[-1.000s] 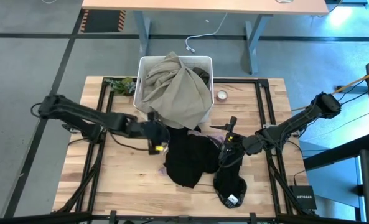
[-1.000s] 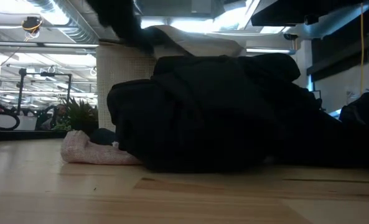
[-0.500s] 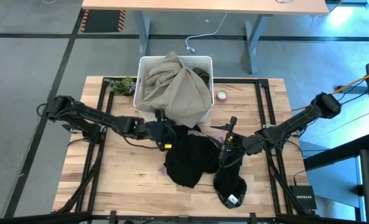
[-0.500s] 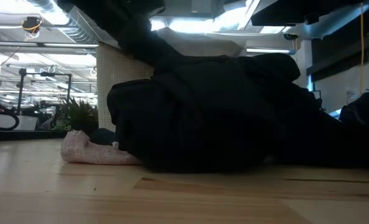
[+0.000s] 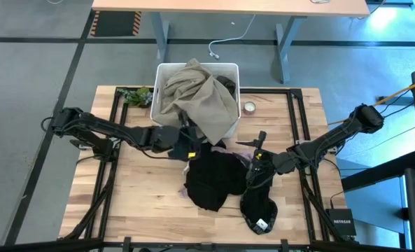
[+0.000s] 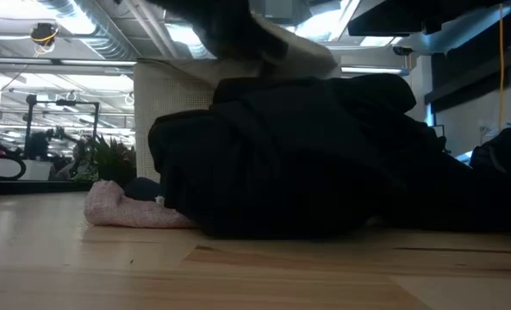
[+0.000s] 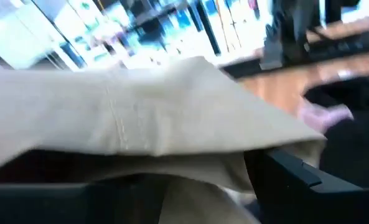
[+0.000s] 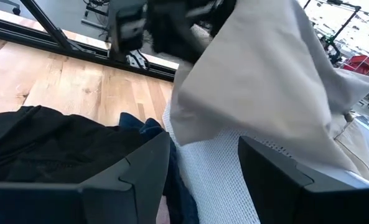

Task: Sort clothes
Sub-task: Put the brown short into the white bin

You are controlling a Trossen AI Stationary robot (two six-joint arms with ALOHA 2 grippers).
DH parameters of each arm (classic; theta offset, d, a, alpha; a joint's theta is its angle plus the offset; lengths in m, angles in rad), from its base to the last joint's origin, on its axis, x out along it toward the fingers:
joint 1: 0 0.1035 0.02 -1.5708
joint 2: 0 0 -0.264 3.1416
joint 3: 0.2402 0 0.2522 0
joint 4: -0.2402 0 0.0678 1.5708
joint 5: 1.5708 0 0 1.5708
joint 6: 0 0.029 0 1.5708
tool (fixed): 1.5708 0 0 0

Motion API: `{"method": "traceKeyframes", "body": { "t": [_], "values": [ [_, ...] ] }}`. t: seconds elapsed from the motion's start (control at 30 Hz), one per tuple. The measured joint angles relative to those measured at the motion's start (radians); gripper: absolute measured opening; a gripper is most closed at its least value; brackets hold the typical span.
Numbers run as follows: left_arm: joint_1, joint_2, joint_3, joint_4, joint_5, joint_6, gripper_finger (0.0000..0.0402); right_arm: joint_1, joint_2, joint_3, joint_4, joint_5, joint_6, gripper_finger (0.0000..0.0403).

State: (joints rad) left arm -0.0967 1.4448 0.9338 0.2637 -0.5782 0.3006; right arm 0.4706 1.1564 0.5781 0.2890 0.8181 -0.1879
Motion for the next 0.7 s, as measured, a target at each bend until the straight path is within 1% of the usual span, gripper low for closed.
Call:
{"method": "traceKeyframes", "body": {
  "t": [0.1, 0.2, 0.3, 0.4, 0.5, 0.57, 0.63, 0.7],
  "values": [
    [0.011, 0.000, 0.039, 0.061, -0.077, 0.081, 0.0198, 0.000, 0.000, 0.000, 0.000, 0.000, 0.000, 0.0209],
    [0.055, -0.001, 0.072, 0.089, -0.146, 0.149, 0.0198, 0.000, 0.000, 0.000, 0.000, 0.000, 0.000, 0.0209],
    [0.121, -0.001, 0.078, 0.074, -0.186, 0.134, 0.0198, 0.000, 0.000, 0.000, 0.000, -0.001, 0.000, 0.0209],
    [0.177, -0.001, 0.078, -0.005, -0.193, 0.066, 0.0198, 0.000, 0.000, 0.000, 0.000, -0.001, 0.000, 0.0209],
    [0.199, -0.001, 0.078, -0.068, -0.176, 0.004, 0.0198, 0.000, 0.000, 0.000, -0.003, -0.014, 0.000, 0.0209],
    [0.187, -0.016, 0.078, -0.072, -0.121, -0.023, 0.0198, 0.000, 0.000, 0.000, -0.003, -0.026, 0.000, 0.0209],
    [0.160, -0.037, 0.078, -0.055, -0.043, -0.036, 0.0198, 0.000, 0.000, 0.000, -0.003, -0.026, 0.000, 0.0209],
    [0.121, -0.058, 0.078, -0.052, 0.007, -0.029, 0.0198, 0.000, 0.000, 0.000, -0.003, -0.026, 0.000, 0.0209]
  ]
}}
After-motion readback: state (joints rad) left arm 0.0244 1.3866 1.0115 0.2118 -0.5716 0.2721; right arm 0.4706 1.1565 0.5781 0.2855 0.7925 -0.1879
